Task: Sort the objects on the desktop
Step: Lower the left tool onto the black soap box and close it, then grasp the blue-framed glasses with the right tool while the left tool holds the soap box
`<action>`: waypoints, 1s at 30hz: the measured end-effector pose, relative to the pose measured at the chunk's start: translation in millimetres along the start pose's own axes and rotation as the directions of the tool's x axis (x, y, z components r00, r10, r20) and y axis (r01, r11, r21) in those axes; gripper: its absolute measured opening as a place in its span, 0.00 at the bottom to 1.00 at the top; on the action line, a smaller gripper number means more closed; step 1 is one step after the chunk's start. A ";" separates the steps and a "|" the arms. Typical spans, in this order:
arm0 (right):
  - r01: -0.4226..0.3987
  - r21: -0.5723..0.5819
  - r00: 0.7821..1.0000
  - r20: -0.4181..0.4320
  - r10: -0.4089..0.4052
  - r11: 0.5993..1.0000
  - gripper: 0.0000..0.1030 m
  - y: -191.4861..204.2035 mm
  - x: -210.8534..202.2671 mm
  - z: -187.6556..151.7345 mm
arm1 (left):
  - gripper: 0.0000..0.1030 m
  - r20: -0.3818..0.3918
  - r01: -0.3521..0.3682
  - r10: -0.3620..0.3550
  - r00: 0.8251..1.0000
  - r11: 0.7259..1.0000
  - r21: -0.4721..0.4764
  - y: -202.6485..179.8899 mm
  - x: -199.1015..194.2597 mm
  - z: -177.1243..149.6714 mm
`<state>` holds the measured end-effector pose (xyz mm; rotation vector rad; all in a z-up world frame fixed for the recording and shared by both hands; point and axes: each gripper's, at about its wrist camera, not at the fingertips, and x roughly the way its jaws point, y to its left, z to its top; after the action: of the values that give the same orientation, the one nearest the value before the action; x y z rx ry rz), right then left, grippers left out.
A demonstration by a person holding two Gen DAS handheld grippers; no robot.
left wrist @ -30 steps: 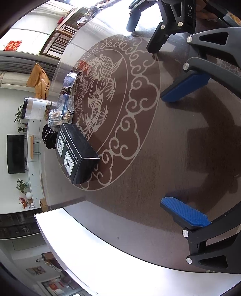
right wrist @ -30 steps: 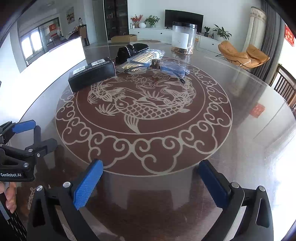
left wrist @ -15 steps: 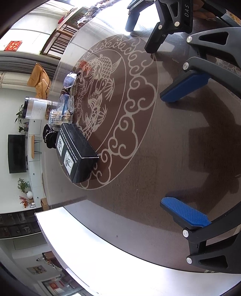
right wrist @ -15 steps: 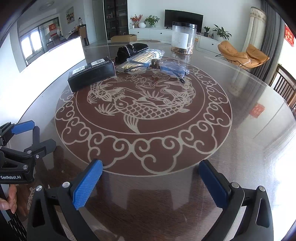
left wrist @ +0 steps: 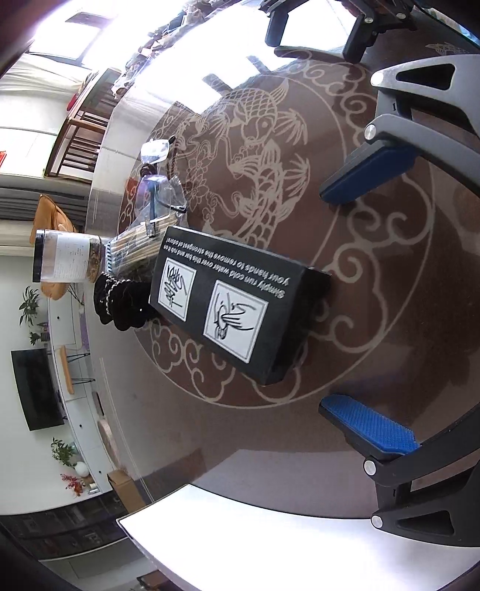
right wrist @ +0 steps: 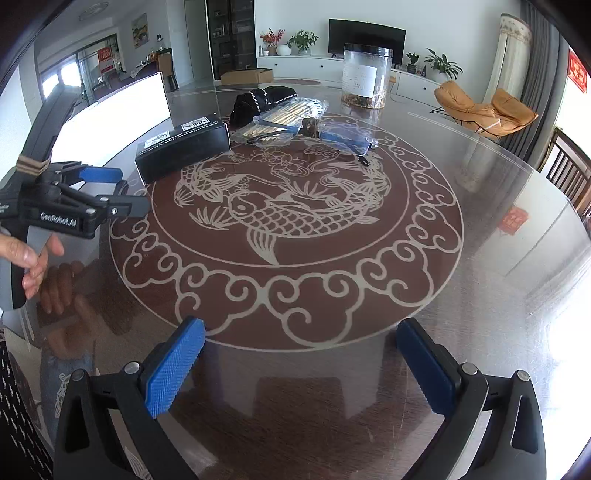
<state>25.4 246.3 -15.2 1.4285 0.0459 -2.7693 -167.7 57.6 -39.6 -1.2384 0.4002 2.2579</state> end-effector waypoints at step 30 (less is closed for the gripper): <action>-0.012 -0.234 0.998 0.059 0.026 0.972 0.99 3.7 7.4 35.0 | 0.57 0.080 -0.140 0.161 0.984 0.966 -0.220 -18.5 -44.7 -65.5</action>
<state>-7.2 241.2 -1.0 1.2786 0.3431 -2.6818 -92.2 26.9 -37.1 -1.2318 0.2260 2.5345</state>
